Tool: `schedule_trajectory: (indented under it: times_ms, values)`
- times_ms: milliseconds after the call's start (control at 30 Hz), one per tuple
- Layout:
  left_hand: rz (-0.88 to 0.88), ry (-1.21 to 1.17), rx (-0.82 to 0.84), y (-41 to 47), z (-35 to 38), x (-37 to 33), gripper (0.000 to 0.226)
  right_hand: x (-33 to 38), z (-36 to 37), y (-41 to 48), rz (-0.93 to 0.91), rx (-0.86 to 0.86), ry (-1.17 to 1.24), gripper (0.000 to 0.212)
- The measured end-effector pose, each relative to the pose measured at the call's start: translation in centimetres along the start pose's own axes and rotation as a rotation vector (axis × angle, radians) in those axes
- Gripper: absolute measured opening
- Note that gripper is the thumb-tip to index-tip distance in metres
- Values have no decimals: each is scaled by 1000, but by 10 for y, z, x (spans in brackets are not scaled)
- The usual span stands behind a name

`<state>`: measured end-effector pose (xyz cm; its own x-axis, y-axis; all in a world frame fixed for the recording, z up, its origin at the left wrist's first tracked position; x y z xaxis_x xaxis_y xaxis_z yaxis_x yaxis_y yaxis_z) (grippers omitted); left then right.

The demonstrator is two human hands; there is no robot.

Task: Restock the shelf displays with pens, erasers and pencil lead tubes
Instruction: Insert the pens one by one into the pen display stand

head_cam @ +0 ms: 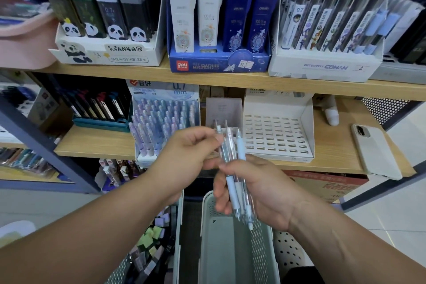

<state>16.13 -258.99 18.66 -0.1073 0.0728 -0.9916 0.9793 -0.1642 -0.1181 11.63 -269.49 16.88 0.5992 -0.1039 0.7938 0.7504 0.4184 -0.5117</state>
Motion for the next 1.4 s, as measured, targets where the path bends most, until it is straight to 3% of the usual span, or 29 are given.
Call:
schedule_trajectory:
  times_ms: [167, 300, 433, 733, 900, 1033, 1300, 1400]
  values:
    - [-92, -150, -101, 0, -32, 21, 12, -5, 12, 7, 41, 18, -26, 30]
    - [-69, -273, -212, 0, -63, 24, 12, -15, 6, 19, 68, -94, -80, 31]
    - [-68, -245, -299, -2, -91, 29, 8, -26, -3, 30, 95, -217, -133, 28]
    - [52, -205, -436, -8, -126, 21, 12, -32, 11, 38, 53, -205, -28, 17]
    - [193, -89, -581, -15, -147, -1, 12, -29, -1, 36, 24, -316, -26, 39]
    - [258, 34, -611, -20, -156, -9, 14, -25, 2, 37, 31, -286, 56, 52]
    - [485, 335, -645, -26, -158, -28, 24, -31, 11, 42, 59, -261, 38, 55]
    - [503, 470, -626, -19, -150, -30, 13, -31, 11, 42, 53, -257, 70, 53]
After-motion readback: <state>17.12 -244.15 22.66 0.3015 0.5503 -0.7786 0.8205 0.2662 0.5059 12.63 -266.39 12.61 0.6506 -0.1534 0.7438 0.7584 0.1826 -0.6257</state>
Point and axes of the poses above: each hand's wrist, its own y-axis towards the middle knuckle, its own z-axis out of the palm, x = y × z, the point moved 8 cm from there along y, towards the middle knuckle, and after that the axes turned 3 degrees about z, right-handed, at the moved point
